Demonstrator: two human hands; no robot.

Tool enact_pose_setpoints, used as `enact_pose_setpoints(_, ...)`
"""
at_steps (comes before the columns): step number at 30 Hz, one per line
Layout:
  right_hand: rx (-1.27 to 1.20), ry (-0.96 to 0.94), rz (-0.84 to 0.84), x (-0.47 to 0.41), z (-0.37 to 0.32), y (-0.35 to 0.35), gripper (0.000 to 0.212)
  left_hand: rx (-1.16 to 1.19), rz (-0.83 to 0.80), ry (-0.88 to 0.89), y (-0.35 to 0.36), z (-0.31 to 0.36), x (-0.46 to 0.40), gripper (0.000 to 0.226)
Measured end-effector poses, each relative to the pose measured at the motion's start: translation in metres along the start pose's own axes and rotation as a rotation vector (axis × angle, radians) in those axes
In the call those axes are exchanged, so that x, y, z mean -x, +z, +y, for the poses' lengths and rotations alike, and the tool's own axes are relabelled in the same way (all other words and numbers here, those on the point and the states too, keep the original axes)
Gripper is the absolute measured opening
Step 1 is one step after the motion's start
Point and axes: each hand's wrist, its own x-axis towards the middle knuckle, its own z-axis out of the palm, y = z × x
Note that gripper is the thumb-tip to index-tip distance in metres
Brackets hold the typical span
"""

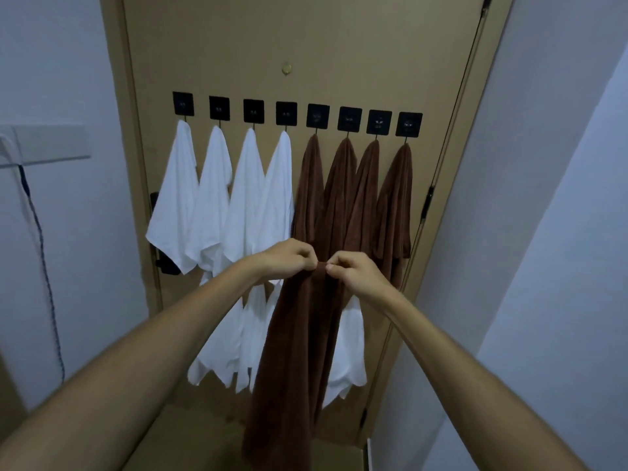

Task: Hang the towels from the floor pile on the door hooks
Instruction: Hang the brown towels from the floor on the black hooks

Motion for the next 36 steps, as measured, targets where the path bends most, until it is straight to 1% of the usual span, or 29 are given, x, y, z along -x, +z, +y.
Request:
enact_pose_setpoints(2, 0.075, -0.006, -0.001, -0.015, -0.001, 0.000, 0.015, -0.071, 0.027, 0.012, -0.010, -0.014, -0.010, 0.023)
enact_pose_setpoints(5, 0.147, -0.024, 0.007, -0.039, -0.007, -0.001, 0.015, -0.138, 0.004, 0.042, -0.026, -0.023, -0.025, 0.017)
enact_pose_setpoints(7, 0.175, -0.043, 0.002, -0.058, -0.009, -0.002, 0.015, -0.182, -0.031, 0.036, -0.040, -0.026, -0.034, 0.013)
enact_pose_setpoints(9, 0.186, -0.056, -0.009, -0.078, -0.010, -0.003, 0.015, -0.238, -0.057, 0.025, -0.057, -0.033, -0.044, 0.015)
enact_pose_setpoints(11, 0.193, -0.080, -0.014, -0.101, -0.011, -0.002, 0.015, -0.304, -0.046, 0.032, -0.074, -0.039, -0.056, 0.013)
enact_pose_setpoints(14, 0.187, -0.121, -0.016, -0.142, -0.014, 0.002, 0.018, -0.395, 0.036, 0.050, -0.100, -0.045, -0.080, 0.012)
enact_pose_setpoints(17, 0.302, -0.194, 0.000, -0.189, -0.022, 0.004, 0.018, -0.434, 0.116, 0.039, -0.127, -0.050, -0.107, 0.017)
enact_pose_setpoints(20, 0.399, -0.276, 0.052, -0.236, -0.035, 0.003, 0.014, -0.426, 0.188, 0.031, -0.159, -0.055, -0.133, 0.018)
enact_pose_setpoints(23, 0.385, -0.363, 0.082, -0.279, -0.053, 0.002, 0.008, -0.466, 0.265, 0.067, -0.191, -0.062, -0.157, 0.015)
enact_pose_setpoints(26, 0.362, -0.477, 0.087, -0.320, -0.072, 0.006, 0.005, -0.544, 0.384, 0.102, -0.226, -0.073, -0.176, 0.016)
enact_pose_setpoints(29, 0.402, -0.597, 0.181, -0.365, -0.095, 0.016, 0.010, -0.505, 0.493, 0.120, -0.268, -0.088, -0.188, 0.011)
enact_pose_setpoints(32, 0.444, -0.667, 0.247, -0.403, -0.127, 0.025, 0.005, -0.409, 0.578, 0.166, -0.311, -0.095, -0.194, 0.023)
enact_pose_setpoints(33, 0.464, -0.679, 0.269, -0.415, -0.139, 0.026, 0.006, -0.422, 0.606, 0.173, -0.325, -0.096, -0.196, 0.023)
enact_pose_setpoints(36, 0.492, -0.719, 0.343, -0.451, -0.178, 0.031, 0.014, -0.540, 0.722, 0.169, -0.366, -0.092, -0.205, 0.012)
